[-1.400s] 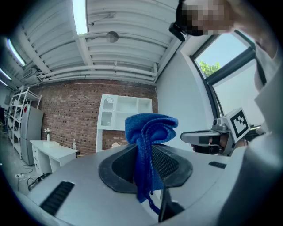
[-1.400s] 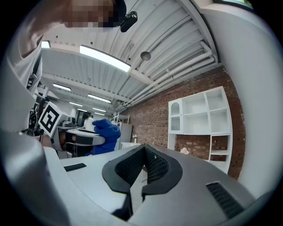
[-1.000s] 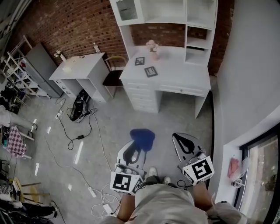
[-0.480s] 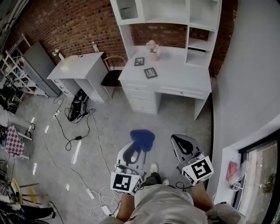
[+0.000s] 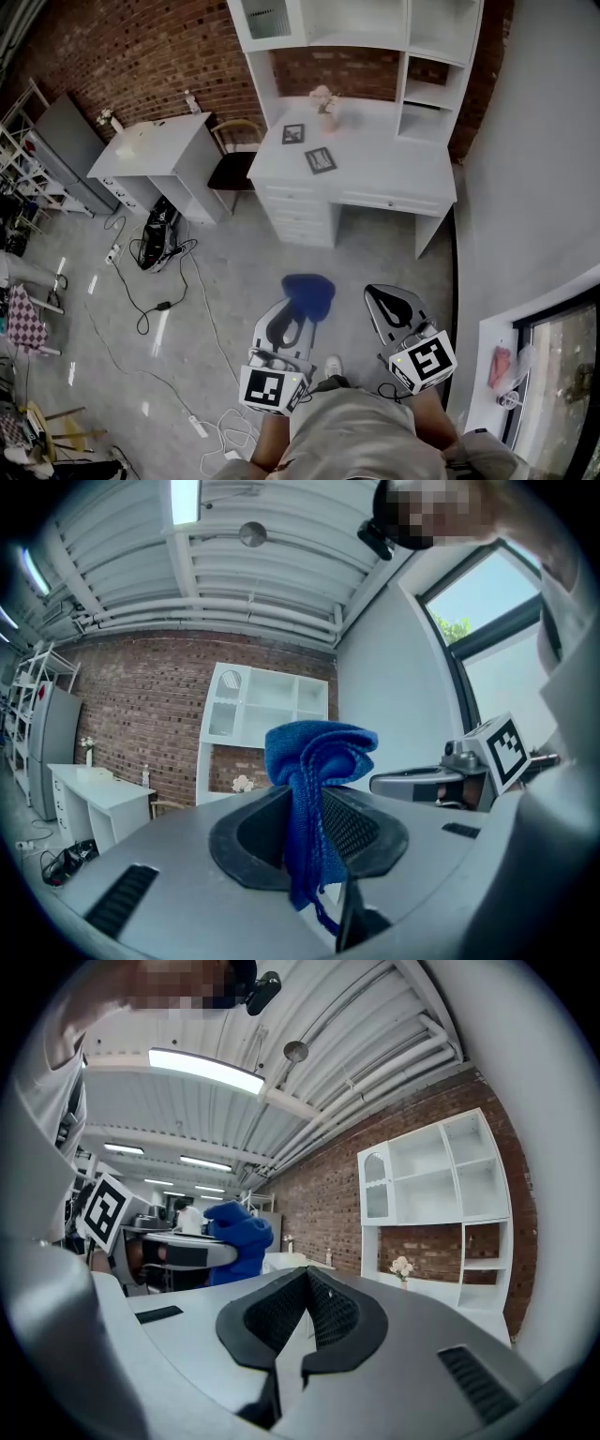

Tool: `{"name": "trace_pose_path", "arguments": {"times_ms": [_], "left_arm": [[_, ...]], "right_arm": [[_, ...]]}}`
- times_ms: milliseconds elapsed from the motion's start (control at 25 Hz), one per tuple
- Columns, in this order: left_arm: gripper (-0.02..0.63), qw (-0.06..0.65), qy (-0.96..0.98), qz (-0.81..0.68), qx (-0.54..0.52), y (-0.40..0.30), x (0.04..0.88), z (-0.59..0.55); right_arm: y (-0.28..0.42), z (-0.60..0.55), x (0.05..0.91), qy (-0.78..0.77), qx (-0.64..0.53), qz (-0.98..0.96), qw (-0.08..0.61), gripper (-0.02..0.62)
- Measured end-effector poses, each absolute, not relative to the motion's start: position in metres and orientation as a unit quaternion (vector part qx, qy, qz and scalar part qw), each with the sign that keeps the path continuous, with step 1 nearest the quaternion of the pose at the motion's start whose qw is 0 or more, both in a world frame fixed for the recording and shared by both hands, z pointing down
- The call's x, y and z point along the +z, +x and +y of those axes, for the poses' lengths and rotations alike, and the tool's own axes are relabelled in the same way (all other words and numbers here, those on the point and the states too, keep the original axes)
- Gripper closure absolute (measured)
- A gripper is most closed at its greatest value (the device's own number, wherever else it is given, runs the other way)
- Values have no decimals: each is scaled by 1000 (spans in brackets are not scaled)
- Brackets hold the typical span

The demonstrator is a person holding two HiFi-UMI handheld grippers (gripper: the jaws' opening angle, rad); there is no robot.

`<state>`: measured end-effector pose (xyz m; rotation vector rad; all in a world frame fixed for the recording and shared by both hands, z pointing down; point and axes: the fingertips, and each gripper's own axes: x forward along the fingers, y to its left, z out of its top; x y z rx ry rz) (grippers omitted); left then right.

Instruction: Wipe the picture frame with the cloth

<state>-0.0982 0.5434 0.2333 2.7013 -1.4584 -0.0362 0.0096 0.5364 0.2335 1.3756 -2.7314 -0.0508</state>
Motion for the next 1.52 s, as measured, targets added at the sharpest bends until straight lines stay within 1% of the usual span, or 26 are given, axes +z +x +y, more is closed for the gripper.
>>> {"name": "trace_pose_path", "arguments": {"times_ms": [640, 1080, 1520], "left_arm": [[511, 39, 897, -439, -19, -125, 237, 463], [511, 38, 893, -448, -12, -113, 244, 416], [511, 44, 877, -478, 7, -79, 253, 340]], "right_arm": [[-19, 462, 240, 489, -22, -869, 64, 598], [-6, 417, 247, 484, -21, -872, 65, 598], [25, 334, 247, 456, -16, -889, 45, 598]]}}
